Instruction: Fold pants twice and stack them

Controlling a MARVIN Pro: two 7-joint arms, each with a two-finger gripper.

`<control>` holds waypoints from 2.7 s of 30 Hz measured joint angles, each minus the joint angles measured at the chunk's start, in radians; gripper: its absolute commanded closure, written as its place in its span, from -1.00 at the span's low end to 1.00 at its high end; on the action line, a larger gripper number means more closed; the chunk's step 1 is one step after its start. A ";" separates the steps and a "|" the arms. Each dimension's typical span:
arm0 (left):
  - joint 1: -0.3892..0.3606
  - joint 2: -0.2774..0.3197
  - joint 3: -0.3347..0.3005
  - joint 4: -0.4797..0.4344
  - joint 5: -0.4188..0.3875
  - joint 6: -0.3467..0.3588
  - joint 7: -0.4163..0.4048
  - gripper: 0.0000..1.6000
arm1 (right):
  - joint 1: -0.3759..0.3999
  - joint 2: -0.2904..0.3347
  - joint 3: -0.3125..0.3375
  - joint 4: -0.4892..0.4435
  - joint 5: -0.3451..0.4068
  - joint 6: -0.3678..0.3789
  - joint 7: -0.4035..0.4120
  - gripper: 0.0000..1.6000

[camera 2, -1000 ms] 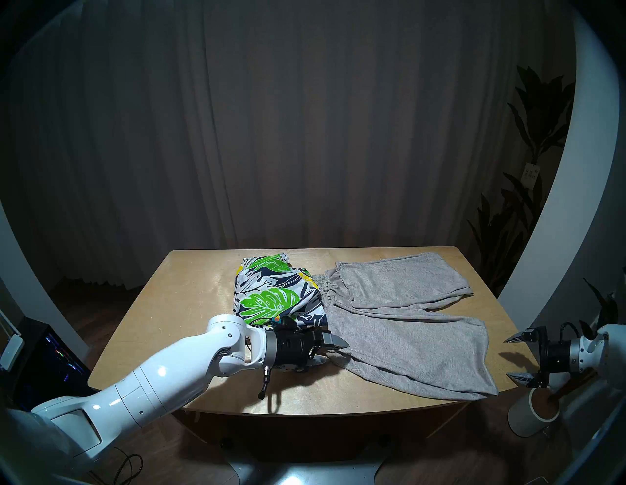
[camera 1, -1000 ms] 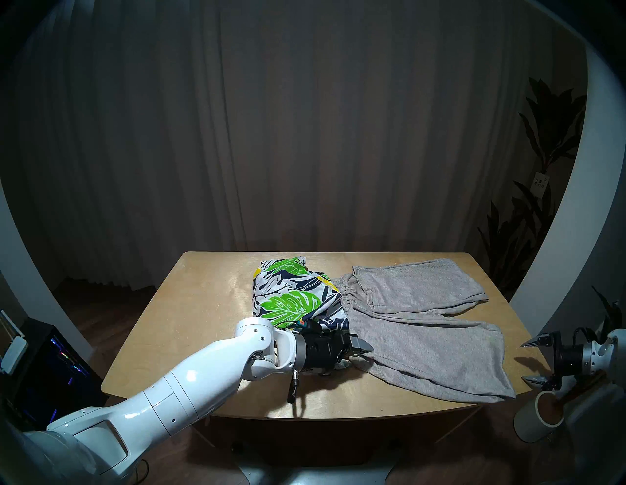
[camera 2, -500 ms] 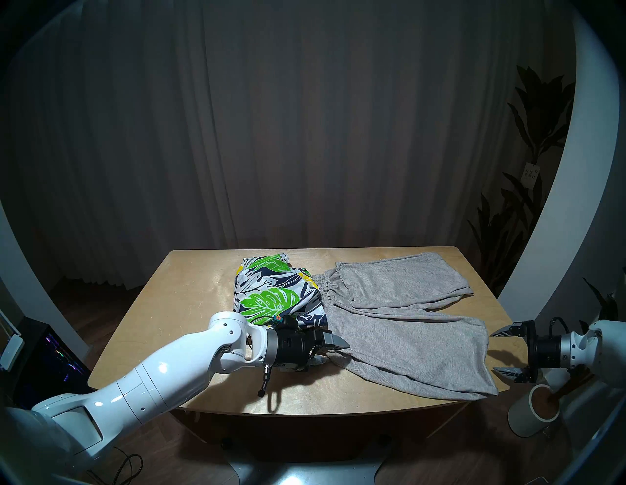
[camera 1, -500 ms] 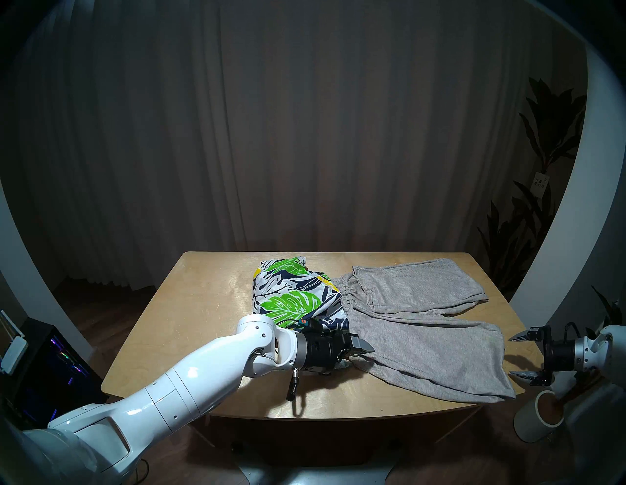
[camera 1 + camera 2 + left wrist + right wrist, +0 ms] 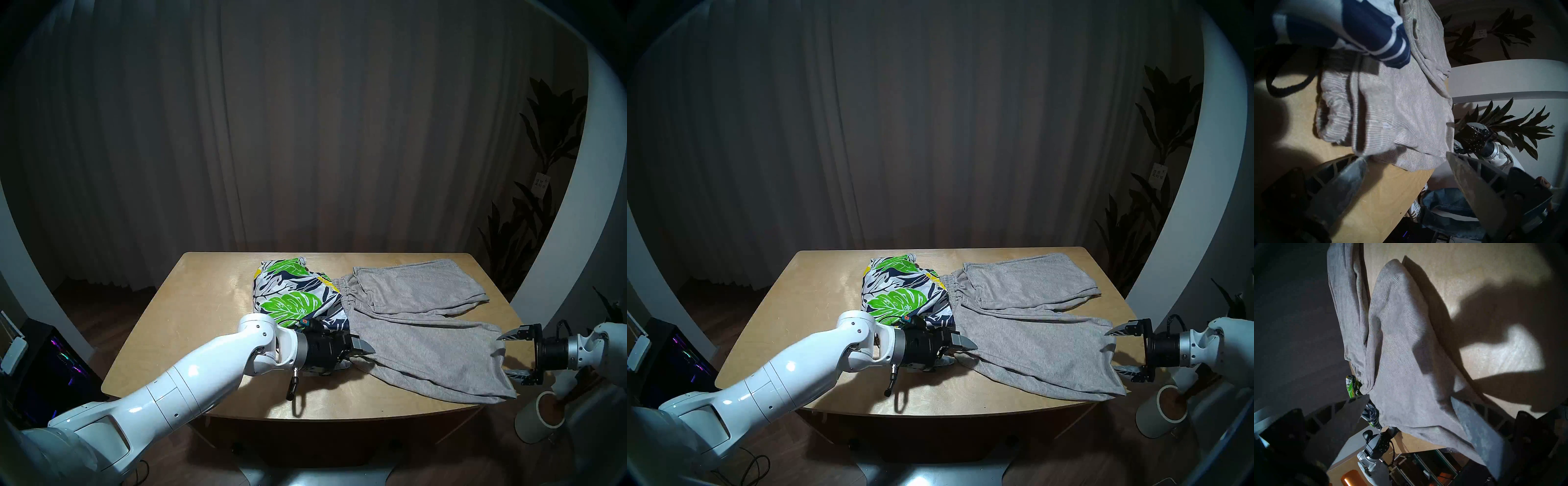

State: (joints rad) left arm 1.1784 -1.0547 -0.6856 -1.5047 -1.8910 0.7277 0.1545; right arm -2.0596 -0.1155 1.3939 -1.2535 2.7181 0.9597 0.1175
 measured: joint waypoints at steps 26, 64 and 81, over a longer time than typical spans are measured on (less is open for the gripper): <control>-0.003 -0.002 0.000 0.007 -0.001 0.009 -0.004 -1.00 | -0.043 0.000 0.025 0.055 -0.097 0.000 0.000 -1.00; -0.012 -0.014 0.000 0.030 -0.004 0.017 -0.001 -1.00 | -0.102 0.010 0.059 -0.050 -0.205 0.001 0.054 -1.00; -0.012 -0.030 -0.001 0.046 -0.017 -0.017 0.000 -1.00 | -0.130 0.014 0.070 -0.085 -0.243 0.001 0.090 -1.00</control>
State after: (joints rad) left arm 1.1667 -1.0850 -0.6868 -1.4585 -1.9082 0.7102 0.1540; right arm -2.1896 -0.1017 1.4640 -1.3384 2.4755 0.9602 0.2075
